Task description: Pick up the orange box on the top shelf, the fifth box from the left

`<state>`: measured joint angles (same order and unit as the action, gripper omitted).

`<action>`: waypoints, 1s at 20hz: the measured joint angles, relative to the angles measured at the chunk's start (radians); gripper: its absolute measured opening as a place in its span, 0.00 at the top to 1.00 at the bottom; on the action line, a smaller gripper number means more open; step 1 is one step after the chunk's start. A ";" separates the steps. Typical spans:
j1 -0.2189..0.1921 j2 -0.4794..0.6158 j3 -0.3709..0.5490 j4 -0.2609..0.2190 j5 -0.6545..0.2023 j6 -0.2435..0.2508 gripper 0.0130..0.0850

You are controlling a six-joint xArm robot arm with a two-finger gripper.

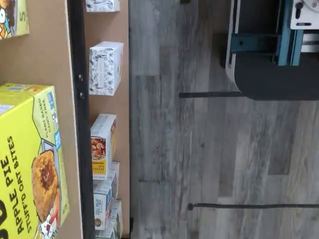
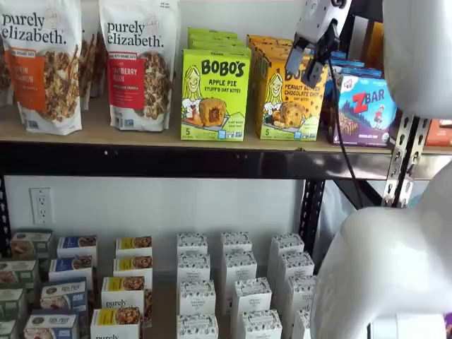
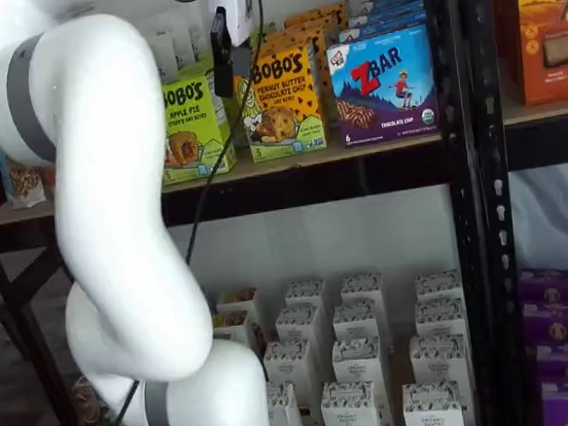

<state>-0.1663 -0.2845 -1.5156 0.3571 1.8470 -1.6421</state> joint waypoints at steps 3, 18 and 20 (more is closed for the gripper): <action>-0.004 0.007 -0.012 -0.004 -0.010 -0.004 0.00; -0.053 0.069 -0.116 0.075 0.011 -0.011 0.00; -0.059 0.073 -0.122 0.082 -0.009 -0.014 0.00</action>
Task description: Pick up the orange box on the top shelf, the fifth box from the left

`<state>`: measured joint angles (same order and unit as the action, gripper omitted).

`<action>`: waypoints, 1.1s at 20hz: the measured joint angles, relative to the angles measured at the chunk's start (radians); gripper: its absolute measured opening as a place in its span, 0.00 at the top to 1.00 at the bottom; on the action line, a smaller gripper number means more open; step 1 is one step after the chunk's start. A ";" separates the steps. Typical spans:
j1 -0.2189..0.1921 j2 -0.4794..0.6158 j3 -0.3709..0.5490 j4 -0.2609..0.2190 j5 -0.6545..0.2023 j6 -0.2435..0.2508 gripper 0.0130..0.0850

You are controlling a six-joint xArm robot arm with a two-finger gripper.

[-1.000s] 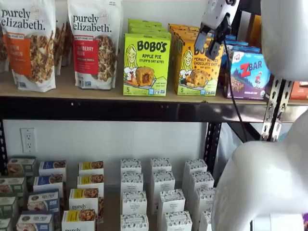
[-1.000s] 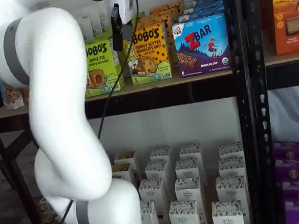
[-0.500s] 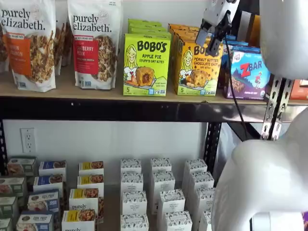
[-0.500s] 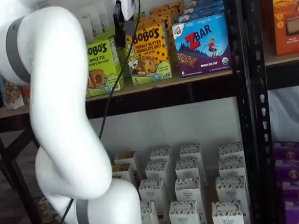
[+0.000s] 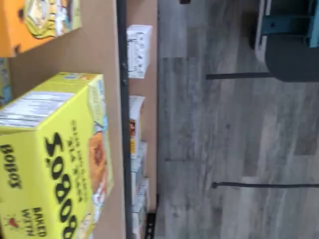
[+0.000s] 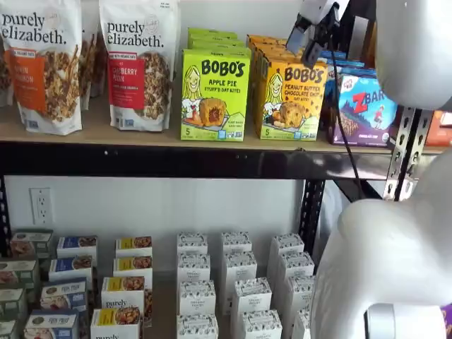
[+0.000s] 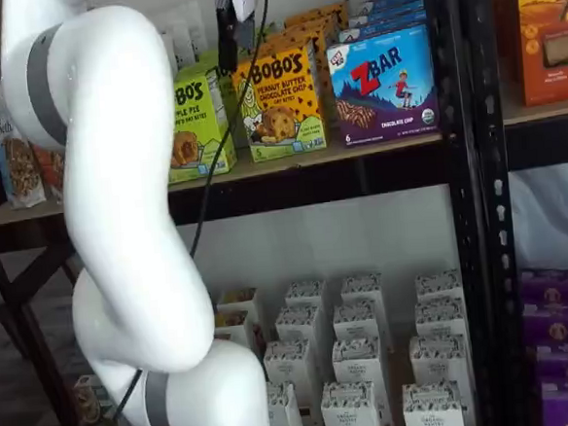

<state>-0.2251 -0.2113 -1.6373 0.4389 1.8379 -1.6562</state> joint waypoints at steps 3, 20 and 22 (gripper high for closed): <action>-0.009 0.006 -0.001 0.009 -0.039 -0.008 0.00; -0.041 -0.006 0.110 -0.021 -0.286 -0.092 0.00; -0.042 -0.004 0.120 -0.030 -0.300 -0.101 0.00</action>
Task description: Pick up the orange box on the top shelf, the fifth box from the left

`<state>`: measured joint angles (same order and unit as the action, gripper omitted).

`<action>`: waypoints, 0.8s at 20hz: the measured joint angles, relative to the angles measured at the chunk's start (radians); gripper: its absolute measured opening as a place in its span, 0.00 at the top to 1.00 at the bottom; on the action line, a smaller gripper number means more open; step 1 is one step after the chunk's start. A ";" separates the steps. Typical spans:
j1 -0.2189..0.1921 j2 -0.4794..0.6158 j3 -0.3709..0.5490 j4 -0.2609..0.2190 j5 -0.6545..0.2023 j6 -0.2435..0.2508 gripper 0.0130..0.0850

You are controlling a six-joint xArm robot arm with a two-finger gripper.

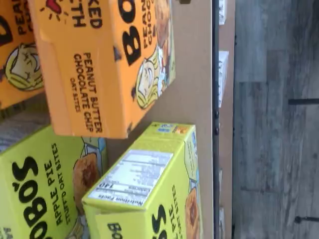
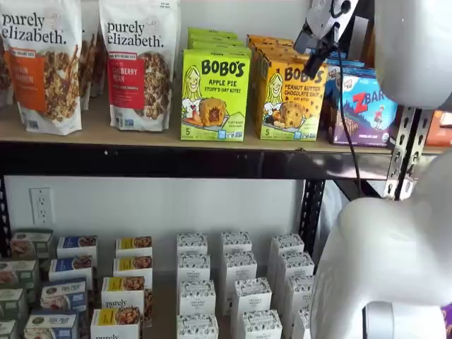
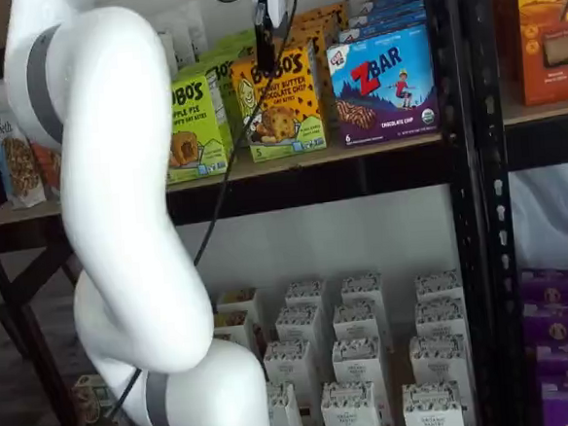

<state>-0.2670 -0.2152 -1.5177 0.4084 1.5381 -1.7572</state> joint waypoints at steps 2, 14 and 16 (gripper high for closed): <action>-0.001 0.000 0.013 -0.009 -0.020 -0.008 0.00; 0.014 0.039 -0.014 -0.062 -0.006 -0.009 0.00; 0.018 0.052 -0.034 -0.072 0.020 -0.004 0.00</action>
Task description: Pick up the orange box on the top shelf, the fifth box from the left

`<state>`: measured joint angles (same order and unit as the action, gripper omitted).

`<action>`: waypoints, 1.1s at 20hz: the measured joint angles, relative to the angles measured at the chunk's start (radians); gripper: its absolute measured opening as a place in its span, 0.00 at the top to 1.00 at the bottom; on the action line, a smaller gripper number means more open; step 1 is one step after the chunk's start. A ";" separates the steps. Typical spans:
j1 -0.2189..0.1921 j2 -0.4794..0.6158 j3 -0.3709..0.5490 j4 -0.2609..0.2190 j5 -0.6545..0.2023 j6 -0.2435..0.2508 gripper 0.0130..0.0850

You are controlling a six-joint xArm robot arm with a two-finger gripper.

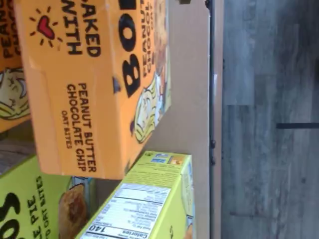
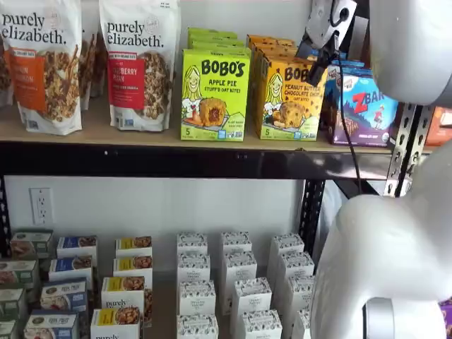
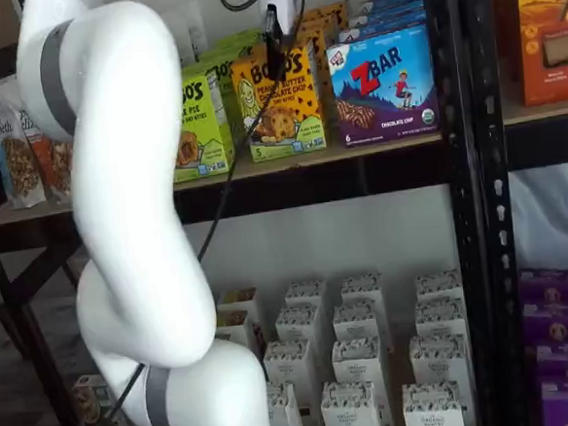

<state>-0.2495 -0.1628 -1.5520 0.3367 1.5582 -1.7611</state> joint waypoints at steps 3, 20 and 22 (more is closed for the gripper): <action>0.007 0.008 -0.010 -0.013 0.012 0.005 0.00; 0.043 0.034 -0.023 -0.100 0.055 0.024 0.00; 0.045 0.030 -0.013 -0.101 0.049 0.024 0.00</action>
<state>-0.2049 -0.1324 -1.5647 0.2353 1.6077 -1.7375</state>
